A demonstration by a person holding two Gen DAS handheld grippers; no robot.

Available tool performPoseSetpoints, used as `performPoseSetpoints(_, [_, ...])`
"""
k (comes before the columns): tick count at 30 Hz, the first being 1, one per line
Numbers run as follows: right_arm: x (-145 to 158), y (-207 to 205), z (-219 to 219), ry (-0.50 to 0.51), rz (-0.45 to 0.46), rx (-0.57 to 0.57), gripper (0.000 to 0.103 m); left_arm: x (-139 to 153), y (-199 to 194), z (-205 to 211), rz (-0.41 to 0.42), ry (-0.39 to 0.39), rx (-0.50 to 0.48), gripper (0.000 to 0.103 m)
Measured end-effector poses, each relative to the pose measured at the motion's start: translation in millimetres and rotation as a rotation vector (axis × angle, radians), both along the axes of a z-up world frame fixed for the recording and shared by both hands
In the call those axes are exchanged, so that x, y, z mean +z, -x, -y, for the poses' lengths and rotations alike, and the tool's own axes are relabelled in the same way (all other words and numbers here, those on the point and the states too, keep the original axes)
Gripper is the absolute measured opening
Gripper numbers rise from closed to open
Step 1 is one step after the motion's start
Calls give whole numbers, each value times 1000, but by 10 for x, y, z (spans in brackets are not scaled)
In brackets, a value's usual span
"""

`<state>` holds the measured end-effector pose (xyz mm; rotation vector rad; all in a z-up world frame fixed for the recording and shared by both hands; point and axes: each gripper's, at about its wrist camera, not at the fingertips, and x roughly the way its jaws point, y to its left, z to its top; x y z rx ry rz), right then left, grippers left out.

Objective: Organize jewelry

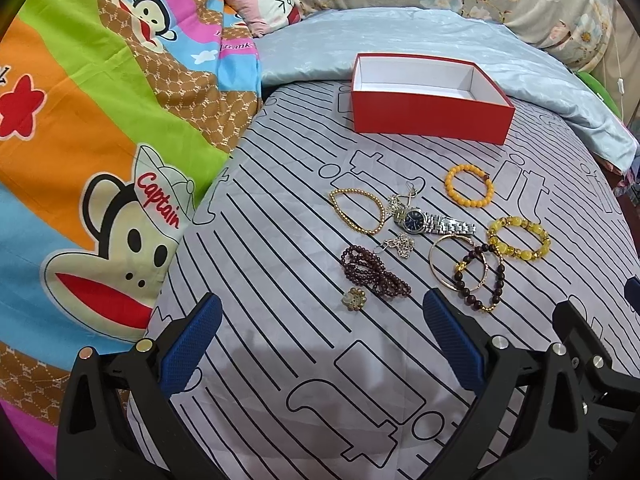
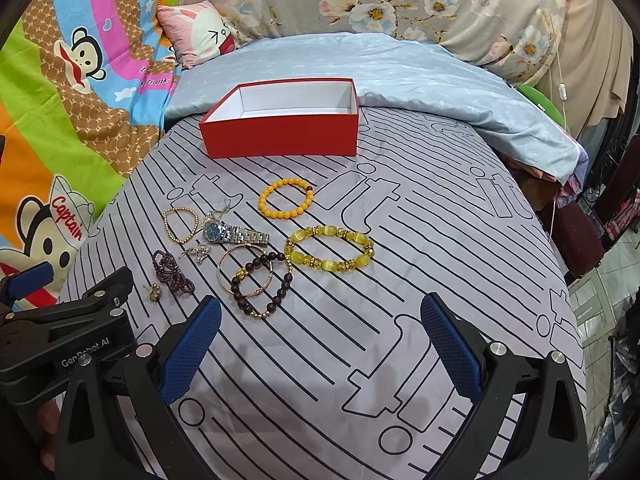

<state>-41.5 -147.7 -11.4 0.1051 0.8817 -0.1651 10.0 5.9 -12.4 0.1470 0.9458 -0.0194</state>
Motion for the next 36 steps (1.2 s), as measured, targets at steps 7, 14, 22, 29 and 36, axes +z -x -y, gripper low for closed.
performPoseSetpoints(7, [-79,-43,136,-14,-24,-24,98,-168,-151,-195,-39,38,46,98])
performPoseSetpoints(14, [-148,-86,214,-20,-44,-33,98,-380,-259,-208,-81,53,21,98])
performPoseSetpoints(22, [-274,-169,250,-33,-79,-35,98,-567,-297,-251,-137,82,-10,82])
performPoseSetpoints(29, [-320,-248,238,-40,-95,-25,98,-689,-371,-162,-168,94,-44,71])
performPoseSetpoints(36, [-371,-294,248,-47,-100,-18,98,-688,-419,-128,-170,109,-59,66])
